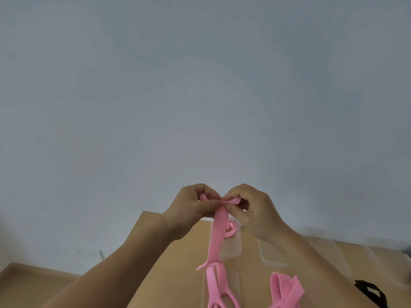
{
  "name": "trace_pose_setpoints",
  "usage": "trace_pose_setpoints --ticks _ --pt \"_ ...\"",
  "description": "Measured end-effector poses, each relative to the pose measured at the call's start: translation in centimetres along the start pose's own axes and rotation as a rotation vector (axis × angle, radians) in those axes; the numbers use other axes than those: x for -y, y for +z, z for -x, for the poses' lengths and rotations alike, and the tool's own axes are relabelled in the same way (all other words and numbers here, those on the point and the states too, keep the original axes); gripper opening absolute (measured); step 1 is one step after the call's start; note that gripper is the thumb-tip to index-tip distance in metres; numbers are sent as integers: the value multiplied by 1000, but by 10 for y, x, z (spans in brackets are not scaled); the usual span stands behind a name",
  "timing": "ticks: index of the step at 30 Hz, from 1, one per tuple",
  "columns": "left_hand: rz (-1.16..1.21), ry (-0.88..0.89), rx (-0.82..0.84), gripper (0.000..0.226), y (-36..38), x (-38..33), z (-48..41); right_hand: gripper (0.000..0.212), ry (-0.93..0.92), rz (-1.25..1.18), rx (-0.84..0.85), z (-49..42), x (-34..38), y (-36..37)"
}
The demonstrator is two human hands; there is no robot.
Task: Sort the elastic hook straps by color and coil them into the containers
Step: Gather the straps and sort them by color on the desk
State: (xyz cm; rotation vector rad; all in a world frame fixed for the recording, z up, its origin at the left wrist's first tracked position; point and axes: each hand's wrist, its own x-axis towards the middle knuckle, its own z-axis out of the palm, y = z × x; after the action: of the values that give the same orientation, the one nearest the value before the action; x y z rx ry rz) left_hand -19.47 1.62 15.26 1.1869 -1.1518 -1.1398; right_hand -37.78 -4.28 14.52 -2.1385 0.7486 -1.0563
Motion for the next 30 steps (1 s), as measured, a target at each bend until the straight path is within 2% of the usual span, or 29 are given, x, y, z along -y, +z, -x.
trace_pose_setpoints --ticks 4,7,10,11,15,23,27,30 --pt "-162 130 -48 13 0 5 1 20 208 -228 21 -1 6 0" --pt "-201 200 -69 28 1 6 1 14 241 -191 -5 -2 9 3" --pt "-199 132 -77 49 2 7 2 12 212 -137 -41 -1 9 4" --pt "-177 76 -66 48 2 6 2 13 205 -130 -50 -1 9 3" --pt "-135 -46 49 24 2 3 5 19 185 -103 -60 4 8 2" --pt "41 -168 164 32 3 -10 8 35 22 41 -65 8 8 2" --pt "96 -176 100 15 6 -8 7 23 -5 40 -57 9 6 3" --pt "151 -140 68 11 8 -6 8 20 80 -37 -58 9 6 3"
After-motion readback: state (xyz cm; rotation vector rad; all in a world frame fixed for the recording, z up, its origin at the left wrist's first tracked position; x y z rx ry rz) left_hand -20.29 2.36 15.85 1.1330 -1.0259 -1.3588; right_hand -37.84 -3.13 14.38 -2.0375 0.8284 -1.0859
